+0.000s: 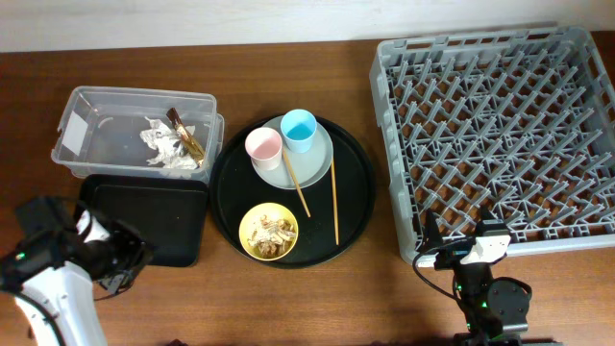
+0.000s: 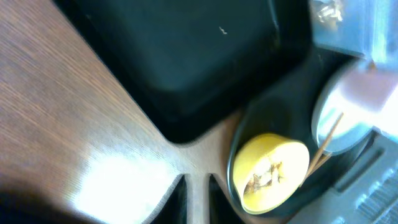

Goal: Sort waste into correct bins and load items into the dishwasher rack
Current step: 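Reach the left gripper to the yellow bowl and grip its rim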

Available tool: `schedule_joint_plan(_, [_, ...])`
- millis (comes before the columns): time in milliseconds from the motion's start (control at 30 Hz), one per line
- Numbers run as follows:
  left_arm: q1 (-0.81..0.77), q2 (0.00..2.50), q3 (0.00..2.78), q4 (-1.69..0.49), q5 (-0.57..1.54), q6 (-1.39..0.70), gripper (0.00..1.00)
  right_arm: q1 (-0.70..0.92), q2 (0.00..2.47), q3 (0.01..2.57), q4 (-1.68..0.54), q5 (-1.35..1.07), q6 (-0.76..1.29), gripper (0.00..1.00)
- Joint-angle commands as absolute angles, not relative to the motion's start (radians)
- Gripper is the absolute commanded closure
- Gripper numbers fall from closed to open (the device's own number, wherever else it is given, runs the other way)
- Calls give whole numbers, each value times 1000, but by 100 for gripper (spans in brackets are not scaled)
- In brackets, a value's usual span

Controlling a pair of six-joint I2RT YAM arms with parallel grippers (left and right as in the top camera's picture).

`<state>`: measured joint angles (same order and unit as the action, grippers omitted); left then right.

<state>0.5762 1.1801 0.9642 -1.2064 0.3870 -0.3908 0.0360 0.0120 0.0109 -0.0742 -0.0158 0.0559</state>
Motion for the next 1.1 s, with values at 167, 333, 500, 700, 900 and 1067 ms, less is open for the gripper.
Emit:
schedule_joint_plan(167, [-195,1134,1054,-1136,255,-541,62,31,6,6,-80,-4,59,2])
schedule_joint_plan(333, [-584,1193,1053,-937,138,-591,99,31,6,6,-80,-4,59,2])
schedule_joint_plan(500, [-853,1402,1053,-752,-14,-591,67,31,6,6,-80,-4,59,2])
schedule_joint_plan(700, [-899,1573,1054,-711,-270,-591,81,31,6,6,-80,-4,59,2])
schedule_joint_plan(900, [-898,1605,1043,-725,-341,-591,70,31,6,6,-80,-4,59,2])
schedule_joint_plan(1067, [-896,1656,1041,-725,-368,-591,70,31,6,6,-80,-4,59,2])
